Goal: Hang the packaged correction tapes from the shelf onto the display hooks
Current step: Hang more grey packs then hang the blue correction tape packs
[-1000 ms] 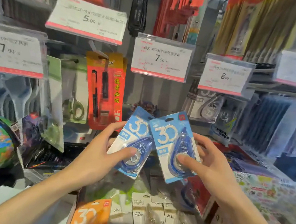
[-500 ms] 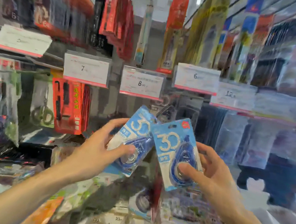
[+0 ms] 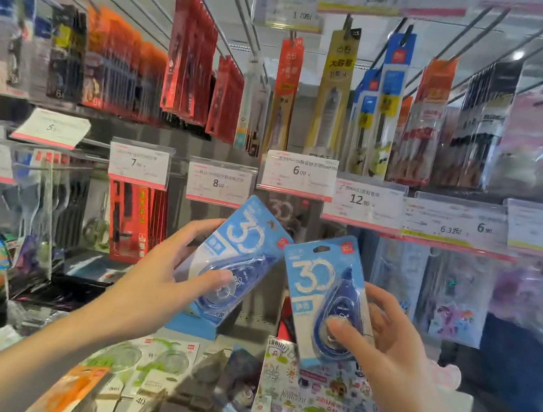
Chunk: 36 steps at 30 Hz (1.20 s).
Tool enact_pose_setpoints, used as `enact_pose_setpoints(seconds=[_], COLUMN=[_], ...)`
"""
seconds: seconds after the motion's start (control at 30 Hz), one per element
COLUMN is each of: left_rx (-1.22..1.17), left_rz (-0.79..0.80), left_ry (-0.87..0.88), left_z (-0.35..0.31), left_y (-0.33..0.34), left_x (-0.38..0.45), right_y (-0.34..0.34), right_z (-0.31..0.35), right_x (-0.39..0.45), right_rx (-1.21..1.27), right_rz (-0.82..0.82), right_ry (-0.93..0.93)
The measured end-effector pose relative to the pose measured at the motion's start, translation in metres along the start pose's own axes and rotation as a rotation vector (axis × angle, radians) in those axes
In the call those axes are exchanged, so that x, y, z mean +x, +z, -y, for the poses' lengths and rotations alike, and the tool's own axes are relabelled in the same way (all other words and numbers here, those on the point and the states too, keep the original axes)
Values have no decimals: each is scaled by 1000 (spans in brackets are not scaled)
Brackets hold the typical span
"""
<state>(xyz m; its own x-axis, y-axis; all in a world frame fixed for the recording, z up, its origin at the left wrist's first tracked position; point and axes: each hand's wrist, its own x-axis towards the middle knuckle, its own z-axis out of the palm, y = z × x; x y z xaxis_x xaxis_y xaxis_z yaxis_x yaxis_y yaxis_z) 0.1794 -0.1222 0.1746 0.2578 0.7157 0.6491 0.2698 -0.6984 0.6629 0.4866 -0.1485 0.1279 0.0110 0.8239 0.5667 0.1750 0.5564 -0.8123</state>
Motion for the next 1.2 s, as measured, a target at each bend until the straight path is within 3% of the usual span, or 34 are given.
enact_pose_setpoints(seconds=[0.5,1.2], left_rx=[-40,-64], left_rz=[-85,-113], left_ry=[151,159], left_z=[-23,-13], left_y=[-35,-50], left_x=[22,26], right_y=[19,65], right_z=[15,25], right_x=[25,47], right_rx=[-100,-115], right_rz=[-12,-120], right_ry=[-106,-127])
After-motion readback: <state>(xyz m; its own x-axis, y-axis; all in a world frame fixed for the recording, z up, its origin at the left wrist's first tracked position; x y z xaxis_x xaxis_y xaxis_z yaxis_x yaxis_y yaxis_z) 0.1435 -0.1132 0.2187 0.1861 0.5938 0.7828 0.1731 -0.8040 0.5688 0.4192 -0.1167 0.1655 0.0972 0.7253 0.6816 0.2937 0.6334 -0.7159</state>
